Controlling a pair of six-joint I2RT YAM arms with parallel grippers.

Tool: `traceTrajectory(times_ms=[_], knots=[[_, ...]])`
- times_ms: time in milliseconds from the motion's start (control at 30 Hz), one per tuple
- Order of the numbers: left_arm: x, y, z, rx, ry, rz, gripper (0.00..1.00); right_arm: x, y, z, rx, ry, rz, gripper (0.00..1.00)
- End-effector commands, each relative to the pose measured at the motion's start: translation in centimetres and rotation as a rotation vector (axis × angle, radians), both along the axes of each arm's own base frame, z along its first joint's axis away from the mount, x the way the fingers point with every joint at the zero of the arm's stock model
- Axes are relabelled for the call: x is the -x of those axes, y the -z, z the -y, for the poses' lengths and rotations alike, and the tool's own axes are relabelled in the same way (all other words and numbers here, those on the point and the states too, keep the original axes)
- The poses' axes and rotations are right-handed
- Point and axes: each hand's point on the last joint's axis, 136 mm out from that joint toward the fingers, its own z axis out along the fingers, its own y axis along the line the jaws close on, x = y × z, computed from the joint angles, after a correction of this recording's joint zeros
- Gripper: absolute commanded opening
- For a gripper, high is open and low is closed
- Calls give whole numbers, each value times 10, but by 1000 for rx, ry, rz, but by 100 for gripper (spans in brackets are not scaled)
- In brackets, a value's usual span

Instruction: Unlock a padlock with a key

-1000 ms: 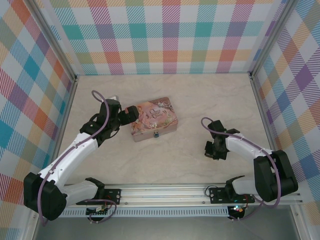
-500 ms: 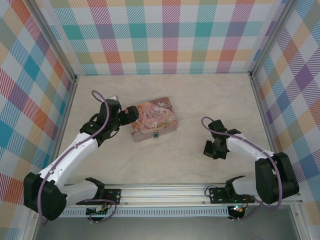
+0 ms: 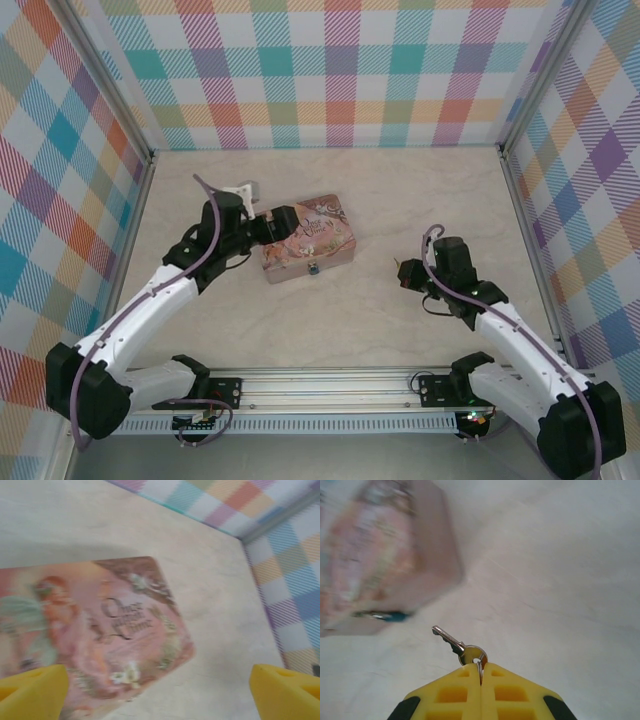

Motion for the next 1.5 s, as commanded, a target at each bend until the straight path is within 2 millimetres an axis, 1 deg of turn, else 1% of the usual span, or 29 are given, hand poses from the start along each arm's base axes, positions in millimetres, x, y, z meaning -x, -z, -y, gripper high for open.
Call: traceTrajectory(times_ms=[0, 33, 100, 233, 500, 600, 700, 800, 1000, 1067, 1200, 1233, 1300, 1367, 1433, 1467], knots=[[7, -45, 52, 128, 182, 105, 85, -16, -60, -35, -176, -91, 220, 0], [10, -49, 62, 141, 215, 114, 83, -17, -70, -41, -194, -106, 250, 0], [14, -52, 80, 150, 261, 122, 77, -18, -84, -51, -224, -124, 288, 0], [21, -54, 112, 153, 349, 125, 68, -19, -103, -62, -285, -129, 336, 0], [35, -41, 160, 116, 472, 104, 56, -11, -122, -78, -318, -174, 364, 0], [38, -36, 172, 107, 501, 93, 51, -9, -123, -81, -320, -185, 361, 0], [39, -33, 179, 106, 514, 90, 46, -7, -124, -83, -326, -197, 358, 0], [38, -33, 183, 104, 515, 92, 41, -5, -124, -85, -330, -204, 353, 0], [36, -27, 183, 87, 506, 82, 28, -5, -125, -85, -344, -197, 350, 0], [36, -26, 183, 80, 503, 83, 21, -5, -125, -87, -349, -200, 349, 0], [34, -28, 175, 50, 470, 95, 0, -4, -125, -86, -344, -208, 345, 0], [34, -29, 170, 27, 459, 100, 0, -2, -123, -86, -328, -213, 343, 2], [31, -31, 156, -63, 425, 119, 0, 2, -122, -83, -284, -237, 350, 12], [30, -40, 143, -131, 401, 159, 0, 8, -121, -80, -248, -270, 365, 22], [31, -55, 134, -144, 399, 206, 0, 16, -123, -79, -246, -322, 379, 32], [34, -53, 129, -165, 407, 196, 0, 18, -124, -78, -256, -340, 378, 35]])
